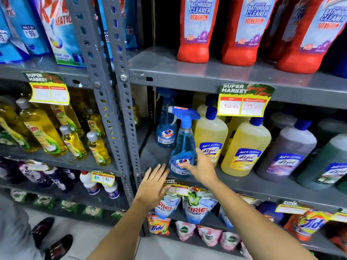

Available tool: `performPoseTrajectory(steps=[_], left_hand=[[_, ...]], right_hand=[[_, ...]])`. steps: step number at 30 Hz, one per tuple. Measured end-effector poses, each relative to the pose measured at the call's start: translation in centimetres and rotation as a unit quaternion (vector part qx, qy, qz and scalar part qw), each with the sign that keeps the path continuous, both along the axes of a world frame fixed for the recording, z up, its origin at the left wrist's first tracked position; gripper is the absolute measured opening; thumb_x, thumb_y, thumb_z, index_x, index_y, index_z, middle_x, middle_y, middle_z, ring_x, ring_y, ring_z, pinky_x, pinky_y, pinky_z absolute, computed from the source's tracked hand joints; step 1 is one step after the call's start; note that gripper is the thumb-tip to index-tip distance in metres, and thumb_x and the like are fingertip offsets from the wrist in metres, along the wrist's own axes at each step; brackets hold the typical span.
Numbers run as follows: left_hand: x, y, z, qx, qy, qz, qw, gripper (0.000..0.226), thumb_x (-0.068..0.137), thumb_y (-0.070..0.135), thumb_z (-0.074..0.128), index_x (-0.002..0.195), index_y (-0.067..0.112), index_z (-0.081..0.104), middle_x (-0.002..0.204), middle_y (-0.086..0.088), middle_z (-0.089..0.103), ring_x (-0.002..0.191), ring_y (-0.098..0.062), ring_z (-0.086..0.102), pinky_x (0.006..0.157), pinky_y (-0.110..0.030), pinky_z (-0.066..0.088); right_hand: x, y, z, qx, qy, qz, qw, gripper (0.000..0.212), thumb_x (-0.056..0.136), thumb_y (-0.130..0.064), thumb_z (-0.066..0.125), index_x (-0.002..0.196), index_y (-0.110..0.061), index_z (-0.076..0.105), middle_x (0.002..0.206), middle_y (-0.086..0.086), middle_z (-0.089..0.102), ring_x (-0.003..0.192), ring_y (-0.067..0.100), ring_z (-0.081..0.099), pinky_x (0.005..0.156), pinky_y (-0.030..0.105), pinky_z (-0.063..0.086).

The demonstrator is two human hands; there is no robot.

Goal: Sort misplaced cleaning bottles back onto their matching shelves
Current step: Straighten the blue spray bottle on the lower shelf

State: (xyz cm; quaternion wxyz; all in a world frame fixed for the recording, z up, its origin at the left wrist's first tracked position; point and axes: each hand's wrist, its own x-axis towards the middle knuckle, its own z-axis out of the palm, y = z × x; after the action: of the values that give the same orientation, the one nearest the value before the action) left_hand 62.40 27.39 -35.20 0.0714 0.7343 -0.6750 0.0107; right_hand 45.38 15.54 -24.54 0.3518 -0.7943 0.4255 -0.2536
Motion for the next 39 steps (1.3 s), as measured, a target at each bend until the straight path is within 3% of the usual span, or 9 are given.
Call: performPoseTrajectory(steps=[5, 10, 18, 24, 28, 34, 39], left_hand=[[0.3, 0.4, -0.1, -0.038, 0.032, -0.01, 0.999, 0.07, 0.1, 0.057, 0.013, 0.151, 0.009, 0.025, 0.158, -0.005, 0.023, 0.146, -0.019, 0.015, 0.117, -0.036, 0.001], [0.5, 1.0, -0.7, -0.046, 0.019, -0.006, 0.999, 0.066, 0.102, 0.054, 0.014, 0.149, 0.011, 0.03, 0.156, -0.006, 0.028, 0.144, -0.021, 0.021, 0.115, -0.04, 0.011], [0.6, 1.2, -1.2, -0.047, -0.014, 0.001, 0.999, 0.062, 0.101, 0.047, 0.026, 0.153, 0.013, 0.017, 0.16, -0.005, 0.016, 0.147, -0.019, 0.009, 0.115, -0.041, 0.008], [0.4, 1.2, -1.4, -0.045, -0.035, 0.011, 0.998, 0.064, 0.101, 0.05, 0.025, 0.152, 0.011, 0.019, 0.159, -0.007, 0.018, 0.147, -0.022, 0.011, 0.114, -0.043, 0.01], [0.2, 1.0, -1.7, -0.04, -0.039, 0.022, 0.998, 0.066, 0.101, 0.052, 0.026, 0.152, 0.011, 0.017, 0.16, -0.006, 0.016, 0.147, -0.022, 0.008, 0.116, -0.043, 0.008], [0.1, 0.9, -1.6, -0.034, -0.038, 0.02, 0.998, 0.066, 0.101, 0.052, 0.025, 0.151, 0.009, 0.023, 0.158, -0.009, 0.023, 0.146, -0.025, 0.016, 0.115, -0.045, 0.013], [0.3, 1.0, -1.7, -0.035, -0.043, 0.017, 0.998, 0.066, 0.101, 0.052, 0.023, 0.152, 0.01, 0.02, 0.159, -0.008, 0.02, 0.147, -0.025, 0.013, 0.115, -0.045, 0.013]], right_hand=[[2.7, 0.0, -0.2, -0.023, 0.021, -0.04, 0.999, 0.058, 0.074, -0.034, 0.081, 0.115, -0.009, 0.049, 0.105, 0.012, 0.071, 0.098, 0.03, 0.066, 0.08, 0.042, 0.055], [5.0, -0.2, -0.3, -0.031, 0.029, -0.049, 0.998, 0.051, 0.079, -0.032, 0.078, 0.11, -0.009, 0.044, 0.105, 0.014, 0.07, 0.096, 0.033, 0.066, 0.072, 0.037, 0.053], [7.9, -2.6, 0.5, 0.048, -0.006, 0.023, 0.999, 0.048, 0.081, -0.02, 0.075, 0.117, -0.011, 0.044, 0.118, 0.009, 0.066, 0.106, 0.026, 0.064, 0.091, 0.042, 0.053], [8.4, -3.1, 0.4, 0.061, -0.01, 0.037, 0.997, 0.049, 0.081, -0.017, 0.076, 0.119, -0.01, 0.045, 0.118, 0.008, 0.066, 0.107, 0.023, 0.063, 0.092, 0.034, 0.051], [8.9, -3.1, 0.2, 0.059, -0.007, 0.036, 0.998, 0.049, 0.081, -0.018, 0.076, 0.119, -0.013, 0.046, 0.119, 0.007, 0.066, 0.109, 0.023, 0.064, 0.093, 0.037, 0.052], [9.8, -2.5, -0.1, 0.019, 0.072, 0.031, 0.997, 0.072, 0.084, -0.032, 0.072, 0.142, -0.018, 0.03, 0.126, 0.009, 0.065, 0.115, 0.03, 0.062, 0.095, 0.044, 0.051], [9.8, -2.2, -0.1, 0.02, 0.071, 0.022, 0.997, 0.074, 0.085, -0.031, 0.072, 0.143, -0.018, 0.029, 0.126, 0.009, 0.065, 0.115, 0.029, 0.063, 0.094, 0.045, 0.053]])
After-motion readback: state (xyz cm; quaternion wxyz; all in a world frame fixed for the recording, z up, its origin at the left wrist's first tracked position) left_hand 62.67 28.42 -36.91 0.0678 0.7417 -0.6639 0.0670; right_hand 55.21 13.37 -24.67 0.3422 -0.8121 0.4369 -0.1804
